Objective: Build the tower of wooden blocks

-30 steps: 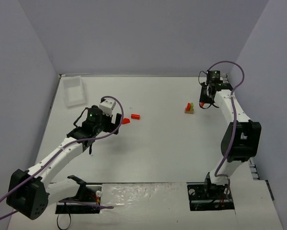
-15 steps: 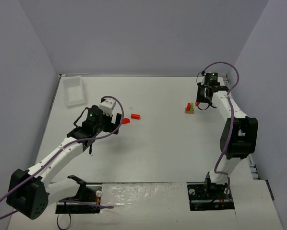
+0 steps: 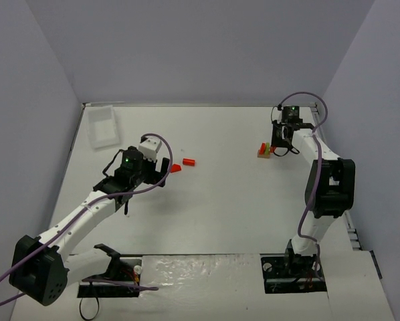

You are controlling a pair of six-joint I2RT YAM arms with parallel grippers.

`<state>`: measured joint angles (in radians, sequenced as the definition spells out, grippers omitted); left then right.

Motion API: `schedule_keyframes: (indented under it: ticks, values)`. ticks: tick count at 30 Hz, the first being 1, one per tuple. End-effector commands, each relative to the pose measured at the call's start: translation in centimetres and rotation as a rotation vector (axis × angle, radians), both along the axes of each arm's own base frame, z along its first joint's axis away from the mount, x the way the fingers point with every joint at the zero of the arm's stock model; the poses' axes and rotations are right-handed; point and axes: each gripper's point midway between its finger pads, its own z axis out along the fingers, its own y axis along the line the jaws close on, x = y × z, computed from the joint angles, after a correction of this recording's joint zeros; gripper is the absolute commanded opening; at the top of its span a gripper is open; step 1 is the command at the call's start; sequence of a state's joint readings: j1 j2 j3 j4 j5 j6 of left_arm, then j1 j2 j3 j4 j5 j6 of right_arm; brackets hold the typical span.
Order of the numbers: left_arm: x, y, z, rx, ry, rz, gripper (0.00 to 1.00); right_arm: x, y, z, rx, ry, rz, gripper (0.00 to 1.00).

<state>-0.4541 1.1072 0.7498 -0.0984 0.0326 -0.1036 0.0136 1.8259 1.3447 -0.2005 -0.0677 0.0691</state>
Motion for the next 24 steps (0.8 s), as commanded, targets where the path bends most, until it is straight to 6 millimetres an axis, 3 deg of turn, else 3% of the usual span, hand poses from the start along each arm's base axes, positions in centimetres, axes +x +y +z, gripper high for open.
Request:
schedule_keyframes:
  ticks: [1,19,24]
  values:
    - [1.31,-0.73,3.29,-0.031,-0.093,-0.015,0.91,0.99,0.54,0.77,0.002,-0.053,0.020,0.00]
    - [1.28,-0.79,3.22,-0.030,-0.088,-0.020,0.91,1.03,1.38,0.25,0.009,-0.045,0.017,0.00]
    - [1.25,-0.80,3.23,-0.029,-0.087,-0.022,0.91,0.87,1.27,-0.02,0.002,-0.038,0.010,0.08]
